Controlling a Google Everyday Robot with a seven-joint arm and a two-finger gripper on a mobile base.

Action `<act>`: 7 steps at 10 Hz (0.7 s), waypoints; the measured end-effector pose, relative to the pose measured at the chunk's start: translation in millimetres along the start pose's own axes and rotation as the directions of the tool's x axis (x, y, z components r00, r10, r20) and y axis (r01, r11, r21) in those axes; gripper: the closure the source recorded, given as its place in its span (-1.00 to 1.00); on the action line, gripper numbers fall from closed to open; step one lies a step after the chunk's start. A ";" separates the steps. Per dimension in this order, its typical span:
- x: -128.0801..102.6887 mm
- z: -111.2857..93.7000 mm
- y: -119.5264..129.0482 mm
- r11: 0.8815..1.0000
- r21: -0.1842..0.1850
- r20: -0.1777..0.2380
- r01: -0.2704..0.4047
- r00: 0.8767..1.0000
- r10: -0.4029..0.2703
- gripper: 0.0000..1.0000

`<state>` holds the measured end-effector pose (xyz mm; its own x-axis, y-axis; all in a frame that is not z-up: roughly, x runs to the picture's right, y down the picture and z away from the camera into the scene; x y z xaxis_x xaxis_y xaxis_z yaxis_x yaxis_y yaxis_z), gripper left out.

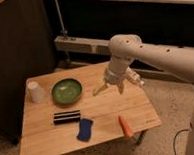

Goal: Move the arm in a circular motion

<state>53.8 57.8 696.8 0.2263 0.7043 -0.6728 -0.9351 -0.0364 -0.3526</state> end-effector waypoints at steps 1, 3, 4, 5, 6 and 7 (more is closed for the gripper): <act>0.0 0.0 0.0 1.000 0.000 0.000 0.000 1.000 0.000 -0.60; 0.5 -1.3 1.9 1.000 -0.003 0.006 0.008 1.000 -0.008 -0.60; 2.2 -0.9 11.0 0.998 -0.008 0.004 0.064 0.998 -0.064 -0.60; 4.3 3.2 24.3 0.993 -0.009 -0.002 0.121 0.993 -0.121 -0.60; 5.1 7.8 42.7 0.984 -0.011 0.000 0.178 0.984 -0.178 -0.60; 2.6 14.3 71.4 0.969 -0.002 0.016 0.249 0.968 -0.249 -0.60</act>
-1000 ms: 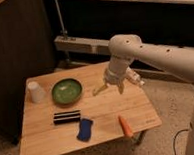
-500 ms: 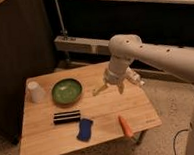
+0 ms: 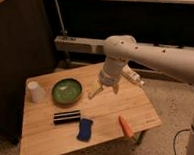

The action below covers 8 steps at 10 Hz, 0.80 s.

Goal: Move the arm in a circular motion

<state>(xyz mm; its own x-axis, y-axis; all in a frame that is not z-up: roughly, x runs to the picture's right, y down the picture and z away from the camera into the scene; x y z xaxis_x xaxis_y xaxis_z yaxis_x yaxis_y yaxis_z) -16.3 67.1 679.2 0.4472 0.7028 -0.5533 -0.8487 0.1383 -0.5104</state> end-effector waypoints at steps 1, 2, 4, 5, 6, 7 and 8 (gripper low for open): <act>-10.5 6.3 25.5 0.998 0.029 0.025 0.063 0.998 -0.064 -0.60; -19.2 12.0 43.1 0.993 0.067 0.044 0.098 0.994 -0.101 -0.60; -36.7 18.1 60.4 0.984 0.134 0.074 0.119 0.989 -0.129 -0.60; -43.3 17.8 58.8 0.983 0.151 0.081 0.108 0.989 -0.122 -0.60; -54.0 18.3 55.4 0.982 0.164 0.088 0.095 0.990 -0.111 -0.60; -66.7 15.8 43.8 0.983 0.170 0.101 0.071 0.991 -0.089 -0.60; -76.6 11.2 24.1 0.983 0.179 0.108 0.048 0.992 -0.068 -0.60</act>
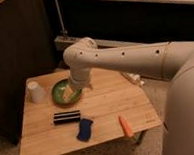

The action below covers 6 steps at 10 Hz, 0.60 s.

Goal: Move the arm in a circular motion

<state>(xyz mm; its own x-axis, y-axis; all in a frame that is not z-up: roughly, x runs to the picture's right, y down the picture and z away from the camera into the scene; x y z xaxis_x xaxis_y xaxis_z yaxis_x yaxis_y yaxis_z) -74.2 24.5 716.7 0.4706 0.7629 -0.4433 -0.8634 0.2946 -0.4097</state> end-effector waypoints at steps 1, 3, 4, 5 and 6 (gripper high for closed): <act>-10.7 -1.0 -20.9 1.000 0.009 0.012 -0.020 1.000 0.020 -0.60; -31.1 -3.0 -64.8 0.997 0.024 0.027 -0.072 0.997 0.071 -0.60; -37.0 -5.0 -90.8 0.994 0.037 0.034 -0.104 0.994 0.103 -0.60; -38.3 -8.1 -123.7 0.988 0.053 0.033 -0.145 0.989 0.143 -0.60; -37.7 -12.0 -149.5 0.982 0.063 0.038 -0.179 0.983 0.177 -0.60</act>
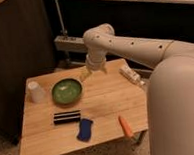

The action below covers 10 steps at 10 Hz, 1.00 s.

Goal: Move the arm in a circular motion

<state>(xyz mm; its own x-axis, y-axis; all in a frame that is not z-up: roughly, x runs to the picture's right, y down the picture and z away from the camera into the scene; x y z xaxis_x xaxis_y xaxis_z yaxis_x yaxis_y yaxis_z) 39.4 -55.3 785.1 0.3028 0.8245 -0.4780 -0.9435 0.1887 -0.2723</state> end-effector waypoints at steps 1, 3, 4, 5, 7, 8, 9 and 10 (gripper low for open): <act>1.0 -2.6 -25.2 0.999 0.012 -0.002 -0.030 1.000 0.030 -0.60; 14.7 -12.9 -81.5 0.994 0.036 -0.006 -0.101 0.995 0.101 -0.60; 26.3 -19.2 -104.3 0.990 0.044 -0.006 -0.132 0.991 0.132 -0.60; 42.2 -26.8 -124.8 0.986 0.052 -0.010 -0.161 0.987 0.161 -0.60; 79.3 -42.9 -156.3 0.977 0.050 -0.022 -0.209 0.977 0.210 -0.60; 103.1 -52.0 -168.7 0.973 0.041 -0.034 -0.227 0.973 0.228 -0.60; 122.7 -58.4 -174.9 0.971 0.029 -0.044 -0.235 0.971 0.236 -0.60; 159.4 -65.0 -178.1 0.971 0.015 -0.066 -0.237 0.969 0.237 -0.60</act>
<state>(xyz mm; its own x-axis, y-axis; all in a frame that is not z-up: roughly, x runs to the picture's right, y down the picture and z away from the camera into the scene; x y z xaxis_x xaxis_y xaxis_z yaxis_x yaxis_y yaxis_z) 264.4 7.9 703.1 0.0786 0.8087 -0.5830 -0.9903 -0.0038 -0.1387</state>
